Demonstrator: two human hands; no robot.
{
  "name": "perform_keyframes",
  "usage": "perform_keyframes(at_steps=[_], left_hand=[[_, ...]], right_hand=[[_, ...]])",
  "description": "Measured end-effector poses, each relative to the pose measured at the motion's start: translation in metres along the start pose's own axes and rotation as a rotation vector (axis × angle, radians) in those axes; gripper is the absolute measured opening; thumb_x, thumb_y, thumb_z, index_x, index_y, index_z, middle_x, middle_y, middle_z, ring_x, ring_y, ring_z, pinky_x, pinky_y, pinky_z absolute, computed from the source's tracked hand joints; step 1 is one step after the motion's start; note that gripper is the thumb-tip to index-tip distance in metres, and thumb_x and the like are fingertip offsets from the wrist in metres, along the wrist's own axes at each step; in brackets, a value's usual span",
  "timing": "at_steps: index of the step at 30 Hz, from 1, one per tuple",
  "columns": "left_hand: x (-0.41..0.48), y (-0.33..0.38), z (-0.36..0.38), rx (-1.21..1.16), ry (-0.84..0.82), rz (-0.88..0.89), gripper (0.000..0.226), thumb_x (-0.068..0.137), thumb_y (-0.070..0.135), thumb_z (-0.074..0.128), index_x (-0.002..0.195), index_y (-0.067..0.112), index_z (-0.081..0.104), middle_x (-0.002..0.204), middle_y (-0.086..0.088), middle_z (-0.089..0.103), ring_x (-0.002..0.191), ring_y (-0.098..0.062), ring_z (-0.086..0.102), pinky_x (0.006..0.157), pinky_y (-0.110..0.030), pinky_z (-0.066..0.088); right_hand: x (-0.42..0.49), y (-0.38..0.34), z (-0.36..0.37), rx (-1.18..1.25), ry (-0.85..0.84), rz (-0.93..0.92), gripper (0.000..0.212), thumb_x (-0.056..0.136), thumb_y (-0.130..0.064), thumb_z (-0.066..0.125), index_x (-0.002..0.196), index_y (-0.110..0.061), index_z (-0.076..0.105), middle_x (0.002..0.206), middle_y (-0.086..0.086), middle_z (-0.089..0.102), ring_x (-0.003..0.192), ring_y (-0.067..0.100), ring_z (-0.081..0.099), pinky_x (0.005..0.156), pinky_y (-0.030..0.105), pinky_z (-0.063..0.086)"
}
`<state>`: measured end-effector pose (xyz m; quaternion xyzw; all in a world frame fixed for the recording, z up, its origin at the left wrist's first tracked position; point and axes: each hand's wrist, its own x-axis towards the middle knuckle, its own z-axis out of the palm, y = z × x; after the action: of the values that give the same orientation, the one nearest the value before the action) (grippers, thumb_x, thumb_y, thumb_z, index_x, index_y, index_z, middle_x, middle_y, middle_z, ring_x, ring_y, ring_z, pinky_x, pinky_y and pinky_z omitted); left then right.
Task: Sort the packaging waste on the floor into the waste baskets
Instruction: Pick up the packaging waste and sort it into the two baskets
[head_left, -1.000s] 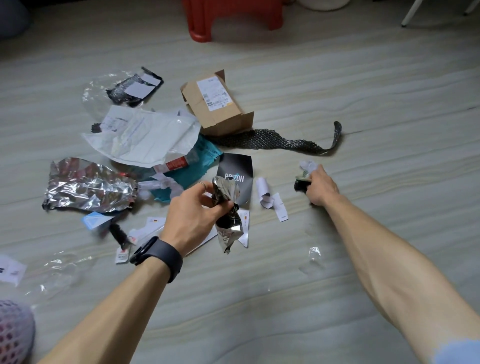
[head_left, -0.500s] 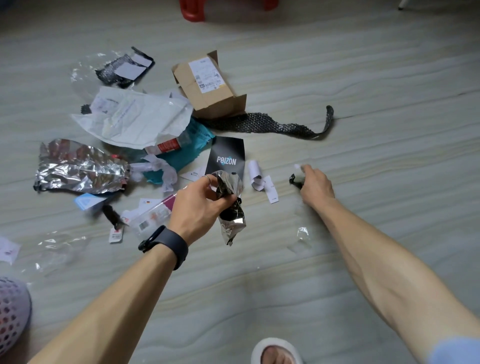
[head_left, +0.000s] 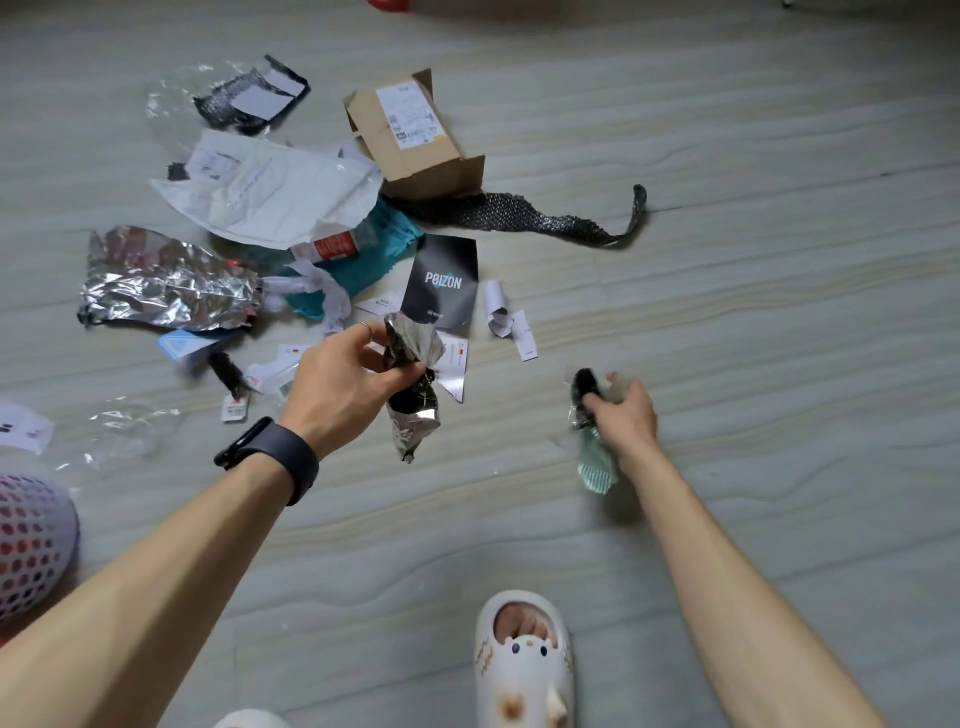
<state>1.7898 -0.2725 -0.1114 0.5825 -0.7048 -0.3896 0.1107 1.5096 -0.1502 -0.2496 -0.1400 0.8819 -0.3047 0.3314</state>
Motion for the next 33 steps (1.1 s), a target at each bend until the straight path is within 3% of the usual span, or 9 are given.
perform_keyframes(at_steps=[2,4,8,11,19,22,24,28,33], left_hand=[[-0.010,-0.001,-0.007,0.026,0.004,0.013,0.022,0.078,0.039,0.080,0.092,0.026,0.068,0.081,0.012,0.070,0.079,-0.004,0.065,0.069,-0.020,0.049],[-0.019,-0.003,-0.013,0.056,0.007,0.034,0.024,0.078,0.039,0.079,0.093,0.025,0.068,0.083,0.011,0.071,0.081,-0.005,0.066,0.070,-0.022,0.049],[-0.036,-0.007,-0.030,0.091,0.016,0.074,0.029,0.076,0.042,0.079,0.099,0.027,0.069,0.088,0.009,0.072,0.083,-0.008,0.068,0.073,-0.030,0.054],[-0.053,-0.008,-0.048,0.107,0.036,0.089,0.024,0.077,0.036,0.081,0.094,0.028,0.066,0.087,0.010,0.071,0.083,-0.007,0.068,0.076,-0.034,0.056],[-0.095,-0.022,-0.122,0.263,0.131,0.088,0.024,0.078,0.046,0.078,0.092,0.033,0.063,0.080,0.012,0.066,0.075,-0.014,0.067,0.065,-0.039,0.058],[-0.124,-0.037,-0.176,0.216,0.259,0.030,0.023,0.077,0.044,0.079,0.090,0.033,0.064,0.079,0.013,0.069,0.073,-0.014,0.068,0.067,-0.039,0.057],[-0.148,-0.056,-0.219,0.196,0.386,-0.014,0.024,0.075,0.044,0.080,0.089,0.034,0.064,0.078,0.012,0.072,0.073,-0.014,0.069,0.068,-0.037,0.057],[-0.195,-0.106,-0.299,0.117,0.668,-0.175,0.029,0.074,0.045,0.081,0.097,0.032,0.066,0.079,0.006,0.072,0.079,-0.016,0.070,0.073,-0.032,0.055],[-0.238,-0.175,-0.355,0.097,0.880,-0.373,0.034,0.080,0.035,0.078,0.109,0.022,0.068,0.101,-0.006,0.074,0.099,-0.026,0.067,0.082,-0.032,0.050]], right_hand=[[-0.021,0.002,0.013,-0.148,-0.095,0.031,0.064,0.085,-0.022,0.072,0.141,-0.013,0.041,0.128,0.015,0.063,0.120,0.033,0.057,0.094,0.030,0.043],[-0.038,0.007,0.025,-0.234,-0.105,0.079,0.062,0.087,-0.025,0.069,0.137,-0.009,0.036,0.128,0.020,0.061,0.120,0.038,0.056,0.092,0.035,0.044],[-0.060,0.022,0.040,-0.269,-0.052,0.097,0.038,0.091,-0.016,0.060,0.127,-0.015,0.049,0.122,0.016,0.064,0.113,0.036,0.059,0.085,0.034,0.046],[-0.077,0.025,0.040,-0.261,-0.038,0.047,0.036,0.090,-0.010,0.057,0.125,-0.015,0.058,0.121,0.017,0.065,0.114,0.037,0.058,0.090,0.036,0.046],[-0.168,-0.043,0.048,-0.107,-0.254,-0.361,0.028,0.083,-0.007,0.064,0.104,-0.022,0.075,0.094,0.005,0.071,0.094,0.025,0.063,0.071,0.022,0.035],[-0.225,-0.103,0.070,-0.059,-0.346,-0.625,0.022,0.082,-0.009,0.068,0.098,-0.022,0.077,0.093,-0.001,0.065,0.087,0.016,0.057,0.073,0.019,0.035],[-0.271,-0.145,0.088,-0.020,-0.456,-0.737,0.022,0.082,-0.009,0.069,0.097,-0.022,0.077,0.089,-0.004,0.067,0.083,0.016,0.061,0.076,0.026,0.046],[-0.350,-0.213,0.129,0.082,-0.697,-0.804,0.028,0.080,-0.003,0.068,0.086,-0.030,0.074,0.076,0.000,0.073,0.067,0.023,0.071,0.062,0.046,0.061],[-0.423,-0.272,0.193,0.118,-0.787,-0.931,0.027,0.080,-0.008,0.069,0.077,-0.035,0.071,0.071,-0.009,0.071,0.072,0.016,0.068,0.071,0.040,0.059]])
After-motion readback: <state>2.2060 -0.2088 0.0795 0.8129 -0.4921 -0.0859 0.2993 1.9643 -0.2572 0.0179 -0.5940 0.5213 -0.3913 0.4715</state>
